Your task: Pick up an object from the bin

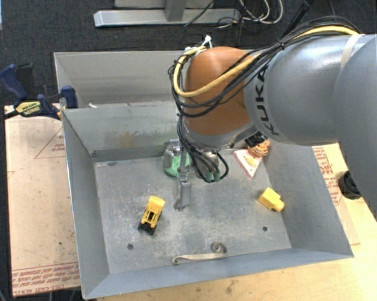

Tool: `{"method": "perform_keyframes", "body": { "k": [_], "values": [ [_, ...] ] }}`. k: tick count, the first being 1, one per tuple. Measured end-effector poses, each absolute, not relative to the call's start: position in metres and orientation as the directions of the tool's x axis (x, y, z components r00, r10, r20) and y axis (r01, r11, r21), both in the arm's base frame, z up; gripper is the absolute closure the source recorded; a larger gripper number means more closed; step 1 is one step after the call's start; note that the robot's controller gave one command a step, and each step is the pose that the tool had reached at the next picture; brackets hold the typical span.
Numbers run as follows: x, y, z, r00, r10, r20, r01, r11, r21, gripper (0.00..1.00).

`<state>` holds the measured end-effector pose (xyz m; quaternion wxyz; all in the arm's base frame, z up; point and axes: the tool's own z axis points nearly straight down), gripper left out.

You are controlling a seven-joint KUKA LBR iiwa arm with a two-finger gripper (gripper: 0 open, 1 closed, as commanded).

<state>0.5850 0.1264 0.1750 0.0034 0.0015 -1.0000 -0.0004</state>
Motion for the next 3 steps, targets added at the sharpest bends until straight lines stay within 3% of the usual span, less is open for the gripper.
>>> {"method": "perform_keyframes", "body": {
  "k": [1, 2, 3],
  "values": [
    [0.587, 0.126, 0.18, -1.0, -0.001, -0.001, -0.001, 1.0, 0.002, 0.0],
    [0.59, 0.136, 0.156, -0.994, -0.11, -0.01, -0.11, 0.994, 0.001, 0.0],
    [0.543, 0.128, 0.105, -0.983, -0.181, -0.002, -0.181, 0.983, 0.002, 0.0]
  ]
}}
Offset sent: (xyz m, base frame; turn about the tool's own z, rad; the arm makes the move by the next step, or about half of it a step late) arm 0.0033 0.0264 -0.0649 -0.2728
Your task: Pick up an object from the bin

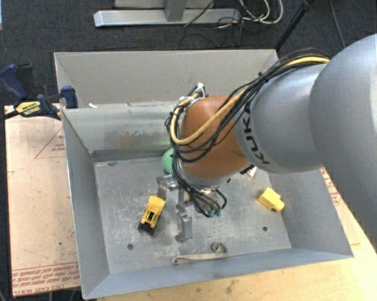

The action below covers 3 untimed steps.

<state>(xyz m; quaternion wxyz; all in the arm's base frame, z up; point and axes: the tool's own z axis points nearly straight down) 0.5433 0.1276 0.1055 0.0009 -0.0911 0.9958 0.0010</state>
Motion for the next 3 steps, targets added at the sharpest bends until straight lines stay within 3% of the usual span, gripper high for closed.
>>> {"method": "perform_keyframes", "body": {
  "k": [1, 2, 3],
  "values": [
    [0.533, 0.151, 0.088, -0.991, -0.137, 0.0, -0.137, 0.991, 0.001, 0.0],
    [0.541, 0.166, 0.081, -0.88, -0.474, -0.003, -0.474, 0.88, 0.001, 0.0],
    [0.493, 0.129, 0.074, -0.999, -0.048, -0.011, -0.048, 0.999, 0.006, 1.0]
  ]
}}
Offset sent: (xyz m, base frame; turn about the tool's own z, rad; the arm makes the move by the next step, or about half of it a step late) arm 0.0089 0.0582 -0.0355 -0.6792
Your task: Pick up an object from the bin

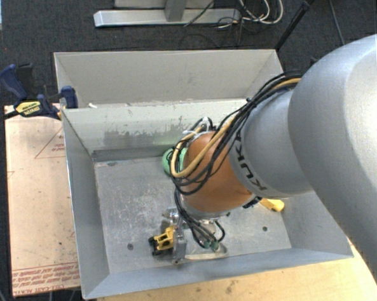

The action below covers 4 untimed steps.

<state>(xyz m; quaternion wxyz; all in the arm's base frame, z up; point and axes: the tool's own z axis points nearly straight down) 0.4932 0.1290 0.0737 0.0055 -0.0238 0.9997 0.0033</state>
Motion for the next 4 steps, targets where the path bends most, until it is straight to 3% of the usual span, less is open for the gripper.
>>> {"method": "perform_keyframes", "body": {
  "k": [1, 2, 3, 4],
  "values": [
    [0.4927, 0.127, 0.0717, -0.999, -0.047, -0.008, -0.047, 0.999, 0.002, 0.0],
    [0.4927, 0.1269, 0.0718, -0.999, -0.047, -0.007, -0.047, 0.999, 0.003, 0.0],
    [0.4935, 0.1279, 0.0718, -1.0, -0.003, -0.004, -0.003, 1.0, 0.002, 1.0],
    [0.4937, 0.1281, 0.0718, -1.0, 0.007, -0.003, 0.007, 1.0, 0.002, 1.0]
  ]
}}
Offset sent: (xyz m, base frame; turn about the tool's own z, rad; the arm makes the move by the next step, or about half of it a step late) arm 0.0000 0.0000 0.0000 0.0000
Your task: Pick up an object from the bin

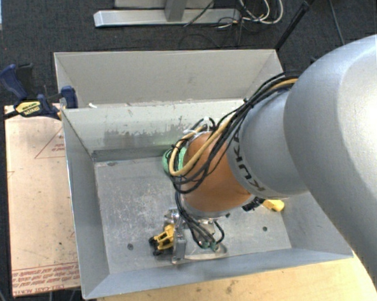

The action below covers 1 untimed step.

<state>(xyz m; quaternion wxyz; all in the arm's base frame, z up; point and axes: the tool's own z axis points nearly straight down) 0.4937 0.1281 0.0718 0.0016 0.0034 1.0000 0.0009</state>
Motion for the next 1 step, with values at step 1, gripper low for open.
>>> {"method": "perform_keyframes", "body": {
  "k": [1],
  "values": [
    [0.4948, 0.1277, 0.0733, -1.0, 0.005, 0.001, 0.005, 1.0, 0.001, 1.0]
  ]
}}
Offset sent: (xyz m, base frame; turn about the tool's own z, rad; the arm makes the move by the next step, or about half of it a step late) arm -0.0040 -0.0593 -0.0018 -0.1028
